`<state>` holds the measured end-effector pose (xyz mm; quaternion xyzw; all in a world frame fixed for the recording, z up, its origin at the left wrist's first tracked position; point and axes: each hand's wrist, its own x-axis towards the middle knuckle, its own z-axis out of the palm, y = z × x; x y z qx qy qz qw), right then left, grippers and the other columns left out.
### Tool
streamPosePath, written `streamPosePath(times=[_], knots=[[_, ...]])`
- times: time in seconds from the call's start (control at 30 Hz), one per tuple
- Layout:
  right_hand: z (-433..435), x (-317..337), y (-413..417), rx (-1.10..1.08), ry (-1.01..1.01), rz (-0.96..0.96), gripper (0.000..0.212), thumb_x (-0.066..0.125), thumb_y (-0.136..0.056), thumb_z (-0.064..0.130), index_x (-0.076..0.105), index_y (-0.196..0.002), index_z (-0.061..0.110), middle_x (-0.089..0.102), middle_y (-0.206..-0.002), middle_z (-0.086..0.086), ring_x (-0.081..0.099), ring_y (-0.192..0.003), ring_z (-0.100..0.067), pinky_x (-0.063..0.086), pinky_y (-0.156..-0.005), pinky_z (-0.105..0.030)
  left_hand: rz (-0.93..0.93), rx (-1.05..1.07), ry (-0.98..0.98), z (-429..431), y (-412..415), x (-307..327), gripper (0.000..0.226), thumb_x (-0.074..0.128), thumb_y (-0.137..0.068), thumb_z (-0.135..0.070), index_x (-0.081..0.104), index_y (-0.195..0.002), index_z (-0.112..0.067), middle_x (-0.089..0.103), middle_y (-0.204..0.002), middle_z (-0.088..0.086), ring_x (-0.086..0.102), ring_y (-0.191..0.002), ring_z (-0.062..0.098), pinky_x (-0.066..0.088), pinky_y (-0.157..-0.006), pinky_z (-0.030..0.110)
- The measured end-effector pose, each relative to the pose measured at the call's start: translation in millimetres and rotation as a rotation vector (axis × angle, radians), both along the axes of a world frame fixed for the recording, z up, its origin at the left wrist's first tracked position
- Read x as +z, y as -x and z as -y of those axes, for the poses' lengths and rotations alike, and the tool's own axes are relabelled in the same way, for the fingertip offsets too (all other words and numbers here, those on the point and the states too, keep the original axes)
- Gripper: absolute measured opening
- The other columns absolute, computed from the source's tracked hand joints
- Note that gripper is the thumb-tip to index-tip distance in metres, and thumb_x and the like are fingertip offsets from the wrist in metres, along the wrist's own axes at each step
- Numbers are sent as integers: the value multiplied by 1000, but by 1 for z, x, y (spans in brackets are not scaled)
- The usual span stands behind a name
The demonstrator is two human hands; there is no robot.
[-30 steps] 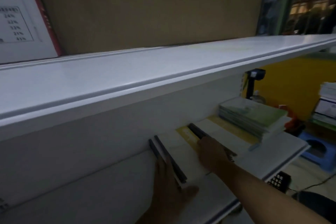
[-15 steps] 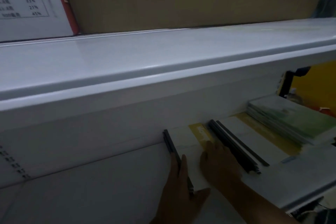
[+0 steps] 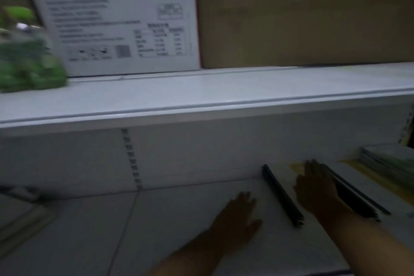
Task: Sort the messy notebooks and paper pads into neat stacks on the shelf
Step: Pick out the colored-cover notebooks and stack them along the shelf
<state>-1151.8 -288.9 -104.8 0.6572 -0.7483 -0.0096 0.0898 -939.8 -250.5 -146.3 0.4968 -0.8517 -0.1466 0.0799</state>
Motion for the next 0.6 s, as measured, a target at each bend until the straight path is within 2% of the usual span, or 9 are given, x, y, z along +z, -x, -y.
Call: streamPosePath(times=[0.03,0.07,0.1,0.13,0.2,0.27,0.33,0.43,0.6], knots=[[0,9,-27,132,61,-68,48,26,-98,28,59,-124,4,29,-146,-29,38,-131,-45,32,-109,-56,16,69,34,1,-32,10,111,-10,-61,-76,5,-152,-15,-4,-160,4,-3,-148,15,-5,-117,27],[-3,19,-57,245,84,-100,49,31,-94,28,70,-107,4,48,-130,-31,58,-111,-45,49,-90,-58,50,150,76,0,-68,23,97,-4,-74,-73,3,-152,-16,-4,-160,4,-4,-148,15,-4,-117,27],[-7,19,-87,363,126,-114,43,41,-85,32,77,-90,9,64,-111,-27,68,-92,-40,56,-71,-54,112,221,116,-1,-104,35,79,7,-89,-63,3,-152,-16,-4,-160,4,-4,-148,14,-3,-117,27],[-9,18,-120,466,147,-99,38,52,-71,39,78,-83,14,71,-99,-22,71,-84,-35,56,-63,-49,167,292,151,-7,-143,49,66,17,-98,-53,4,-152,-17,-3,-160,4,-4,-148,15,-2,-117,29],[-38,32,-196,632,23,-120,50,60,-62,42,74,-103,16,65,-115,-25,64,-105,-40,51,-81,-54,295,402,193,-26,-218,73,62,23,-101,-47,6,-152,-19,-1,-161,4,-4,-148,17,1,-118,34],[-64,33,-267,800,63,-50,58,48,-89,37,41,-142,15,23,-152,-21,24,-141,-38,19,-113,-53,384,492,170,-57,-288,89,63,22,-100,-50,6,-153,-21,-3,-161,3,-5,-148,18,0,-119,38],[-86,34,-327,871,-76,-32,63,37,-97,40,13,-151,19,-6,-158,-12,-4,-147,-27,-5,-118,-42,428,596,138,-96,-350,94,65,22,-98,-53,5,-153,-23,-4,-161,2,-7,-148,18,-1,-120,41],[-122,31,-410,1008,-125,15,63,37,-98,38,9,-152,22,-12,-159,-7,-10,-146,-24,-7,-118,-38,442,742,89,-164,-432,88,67,26,-97,-55,7,-153,-23,-5,-161,4,-6,-148,20,-2,-119,44],[-162,23,-510,1134,-191,18,61,42,-95,33,19,-150,22,-3,-159,-9,1,-147,-24,4,-119,-39,422,896,-5,-255,-515,84,66,22,-97,-56,6,-153,-24,-7,-160,2,-9,-148,18,-3,-119,43]])
